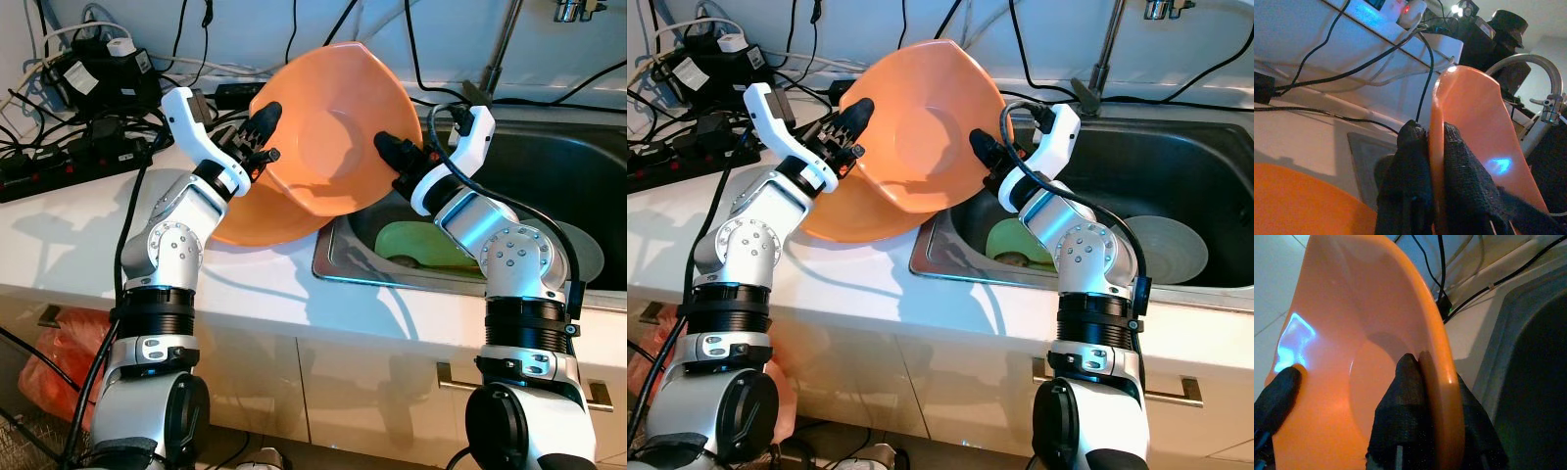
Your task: Kitchen organization
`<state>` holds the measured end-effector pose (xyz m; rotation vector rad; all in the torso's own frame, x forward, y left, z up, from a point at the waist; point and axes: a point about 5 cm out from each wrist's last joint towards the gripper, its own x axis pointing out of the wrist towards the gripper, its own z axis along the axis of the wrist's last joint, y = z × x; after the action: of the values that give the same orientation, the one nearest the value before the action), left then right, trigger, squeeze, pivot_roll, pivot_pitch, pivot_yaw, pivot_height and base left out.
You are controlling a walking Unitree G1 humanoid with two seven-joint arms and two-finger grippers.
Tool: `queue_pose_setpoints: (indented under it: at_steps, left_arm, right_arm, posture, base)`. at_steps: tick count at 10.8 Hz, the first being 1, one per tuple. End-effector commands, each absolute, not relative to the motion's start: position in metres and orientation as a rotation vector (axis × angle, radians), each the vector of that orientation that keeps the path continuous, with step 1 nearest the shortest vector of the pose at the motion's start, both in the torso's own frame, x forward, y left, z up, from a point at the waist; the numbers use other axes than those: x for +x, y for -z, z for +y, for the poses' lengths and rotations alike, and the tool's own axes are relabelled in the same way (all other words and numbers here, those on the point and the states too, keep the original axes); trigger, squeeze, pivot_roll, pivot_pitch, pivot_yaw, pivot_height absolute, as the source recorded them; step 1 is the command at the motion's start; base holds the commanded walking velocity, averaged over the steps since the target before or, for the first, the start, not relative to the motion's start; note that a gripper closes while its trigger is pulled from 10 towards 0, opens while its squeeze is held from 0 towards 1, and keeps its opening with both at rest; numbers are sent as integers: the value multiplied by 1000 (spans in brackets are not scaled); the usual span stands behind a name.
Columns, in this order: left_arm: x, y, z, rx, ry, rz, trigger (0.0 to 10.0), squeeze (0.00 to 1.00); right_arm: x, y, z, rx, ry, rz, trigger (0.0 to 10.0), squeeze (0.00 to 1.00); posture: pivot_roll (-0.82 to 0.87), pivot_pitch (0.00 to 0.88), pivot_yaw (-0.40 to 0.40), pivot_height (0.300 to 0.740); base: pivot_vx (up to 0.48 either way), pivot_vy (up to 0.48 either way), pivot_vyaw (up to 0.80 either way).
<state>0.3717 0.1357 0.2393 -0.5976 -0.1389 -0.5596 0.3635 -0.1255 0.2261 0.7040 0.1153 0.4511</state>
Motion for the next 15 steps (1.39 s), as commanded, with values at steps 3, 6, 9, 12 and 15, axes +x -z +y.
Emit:
queue_pose_setpoints:
  at_steps: [3, 6, 9, 12, 15]
  left_arm:
    - [364, -246, 125, -474, 656, -166, 10000, 1000]
    - [358, -242, 121, -388, 692, -144, 10000, 1000]
    - [350, -234, 123, -263, 756, -80, 10000, 1000]
    - [340, -219, 121, -123, 825, -2, 10000, 1000]
    - [331, -206, 110, -49, 924, 91, 10000, 1000]
  right_arm:
    - [369, -227, -135, 730, -353, 100, 0, 0]
    - [375, -226, -148, 766, -225, 63, 0, 0]
    - [379, -220, -168, 732, -69, 38, 0, 0]
    - [382, -205, -197, 639, 141, 60, 0, 0]
    - [382, -176, -223, 511, 276, 118, 0, 0]
  posture:
    - [190, 16, 79, 740]
    - [196, 14, 82, 740]
    - [199, 13, 85, 740]
    - [203, 11, 82, 740]
    - [204, 6, 82, 740]
  base:
    - [0, 0, 0]
    - [0, 0, 0]
    - [0, 0, 0]
    - [0, 0, 0]
    - [0, 0, 0]
